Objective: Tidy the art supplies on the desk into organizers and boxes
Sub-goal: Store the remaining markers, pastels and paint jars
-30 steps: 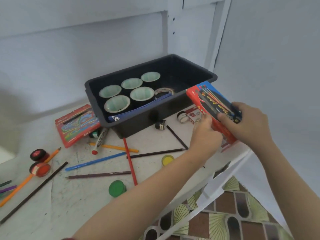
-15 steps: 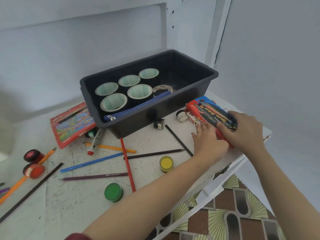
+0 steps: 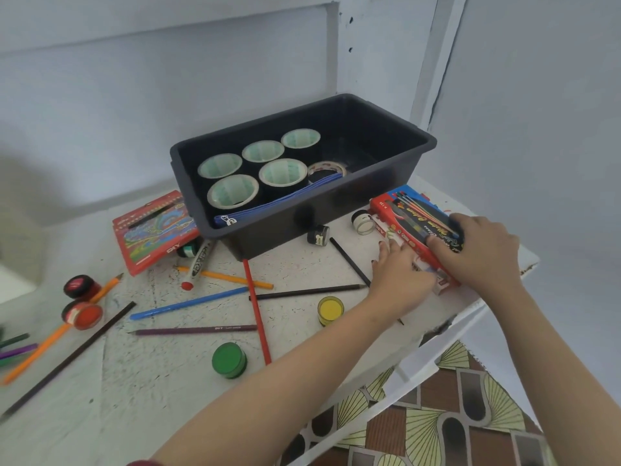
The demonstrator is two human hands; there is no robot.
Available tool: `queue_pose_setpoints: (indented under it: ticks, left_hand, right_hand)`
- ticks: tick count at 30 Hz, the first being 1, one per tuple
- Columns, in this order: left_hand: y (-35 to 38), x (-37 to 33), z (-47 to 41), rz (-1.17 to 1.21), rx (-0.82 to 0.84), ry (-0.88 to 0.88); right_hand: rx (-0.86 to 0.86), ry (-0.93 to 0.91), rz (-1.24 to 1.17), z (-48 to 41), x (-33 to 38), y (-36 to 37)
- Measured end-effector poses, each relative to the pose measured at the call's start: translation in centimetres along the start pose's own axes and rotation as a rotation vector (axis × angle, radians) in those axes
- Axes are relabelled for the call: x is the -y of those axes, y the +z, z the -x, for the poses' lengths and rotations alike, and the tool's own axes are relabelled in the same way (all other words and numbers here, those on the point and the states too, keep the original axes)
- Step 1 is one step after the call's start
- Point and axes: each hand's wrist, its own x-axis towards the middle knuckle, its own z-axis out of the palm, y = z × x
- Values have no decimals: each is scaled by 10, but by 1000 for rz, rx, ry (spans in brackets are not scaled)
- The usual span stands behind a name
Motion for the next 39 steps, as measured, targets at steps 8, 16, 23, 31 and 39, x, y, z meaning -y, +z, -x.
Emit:
queue_pose_setpoints:
  ticks: [8,16,23,31,39]
  left_hand:
    - [-9,0,14,233,15,-32]
    - [-61,15,50,419,-168,31]
    - [-135,64,122,434,-524,-4]
    - [-185,135,221,560,-936,-210]
    - [-230,185,302,573,-1103,-307]
  right_hand:
    - [-34,28,-55,9,18,-2]
    - [-79,-229,-309,28,77,-12]
    - [56,-491,-536,63,151,-21]
    - [324,-624,-703,113,226,-4]
    - [484,-638,-842,153,307,18]
